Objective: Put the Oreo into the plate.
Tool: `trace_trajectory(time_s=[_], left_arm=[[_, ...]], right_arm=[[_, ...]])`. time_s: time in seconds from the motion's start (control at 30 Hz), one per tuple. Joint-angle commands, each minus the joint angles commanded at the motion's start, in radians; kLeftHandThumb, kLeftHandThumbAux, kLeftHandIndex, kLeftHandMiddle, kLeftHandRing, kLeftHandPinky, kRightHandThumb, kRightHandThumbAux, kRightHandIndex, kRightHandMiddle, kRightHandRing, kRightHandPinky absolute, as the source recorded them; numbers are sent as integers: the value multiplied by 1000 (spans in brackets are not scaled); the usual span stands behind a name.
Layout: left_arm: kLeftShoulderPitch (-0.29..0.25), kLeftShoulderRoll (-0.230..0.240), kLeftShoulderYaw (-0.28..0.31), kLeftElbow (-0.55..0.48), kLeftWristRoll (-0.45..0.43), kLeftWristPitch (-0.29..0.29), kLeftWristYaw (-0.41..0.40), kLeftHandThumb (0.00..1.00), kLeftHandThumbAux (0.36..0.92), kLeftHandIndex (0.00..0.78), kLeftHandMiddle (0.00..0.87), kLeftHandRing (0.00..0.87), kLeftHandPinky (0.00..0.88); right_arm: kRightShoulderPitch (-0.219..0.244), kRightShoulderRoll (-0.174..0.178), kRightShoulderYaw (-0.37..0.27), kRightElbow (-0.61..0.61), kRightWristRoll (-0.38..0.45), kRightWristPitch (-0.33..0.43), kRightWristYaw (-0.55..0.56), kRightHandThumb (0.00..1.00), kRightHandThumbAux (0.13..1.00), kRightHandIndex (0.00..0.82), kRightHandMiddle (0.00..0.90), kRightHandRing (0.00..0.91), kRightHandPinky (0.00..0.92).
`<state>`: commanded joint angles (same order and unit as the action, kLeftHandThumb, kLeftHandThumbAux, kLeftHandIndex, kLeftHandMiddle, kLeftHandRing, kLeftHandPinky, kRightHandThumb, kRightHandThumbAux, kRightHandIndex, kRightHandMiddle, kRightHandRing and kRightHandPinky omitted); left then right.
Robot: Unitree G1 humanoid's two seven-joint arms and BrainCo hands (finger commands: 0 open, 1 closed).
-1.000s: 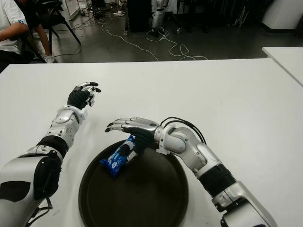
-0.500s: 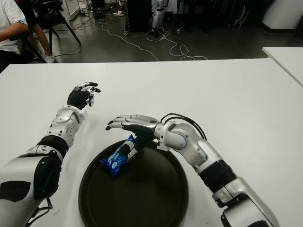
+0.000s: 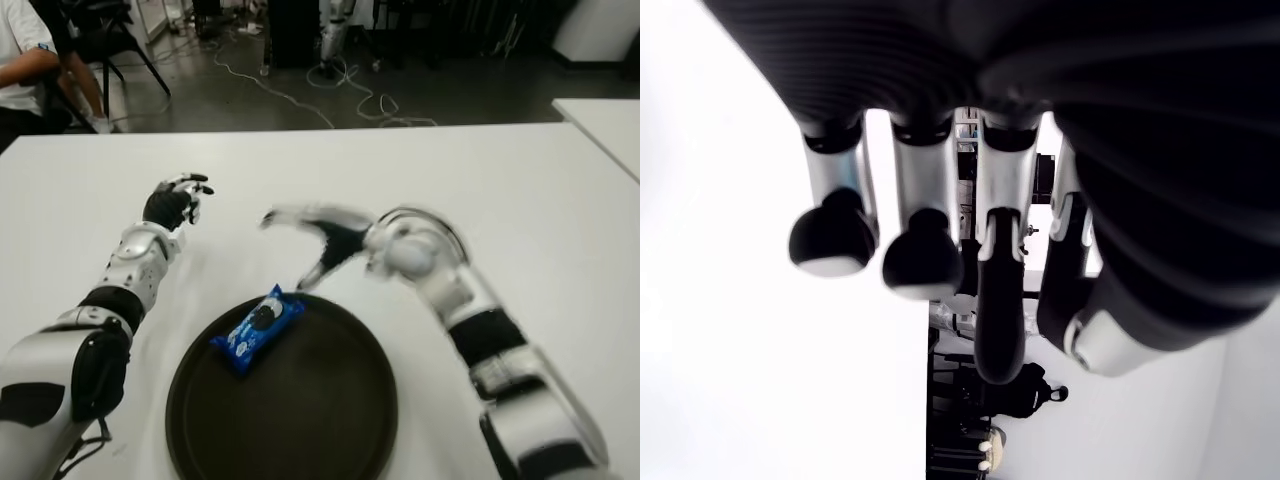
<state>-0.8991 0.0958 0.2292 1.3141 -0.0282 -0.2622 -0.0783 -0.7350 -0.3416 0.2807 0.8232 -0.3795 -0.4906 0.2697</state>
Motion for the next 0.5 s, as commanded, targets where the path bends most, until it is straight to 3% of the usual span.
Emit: trace_trajectory(time_s=[0.1,0.23,0.4,0.5], left_arm=[[-1,-1,4,1,-6,7,-2,851,665,406,535,834,848],[0,-2,12,2,-16,13,-15,851,666,405,535,835,844],[3,-4,18,1,-24,12,-30,849,667,405,526,824,831],[5,-3,14,1,-20,13,-36,849,667,406,524,818,829]], right_arm=[[-23,23,-58,159,38,50,-119,0,790,123,199,210,235],[-64,62,-144,308,116,111,-190,18,831,183,268,286,324],[-91,110,-249,425,213,187,-238,196,833,243,335,359,403],[-97,109,-348,474,302,259,-239,239,829,264,359,384,423]])
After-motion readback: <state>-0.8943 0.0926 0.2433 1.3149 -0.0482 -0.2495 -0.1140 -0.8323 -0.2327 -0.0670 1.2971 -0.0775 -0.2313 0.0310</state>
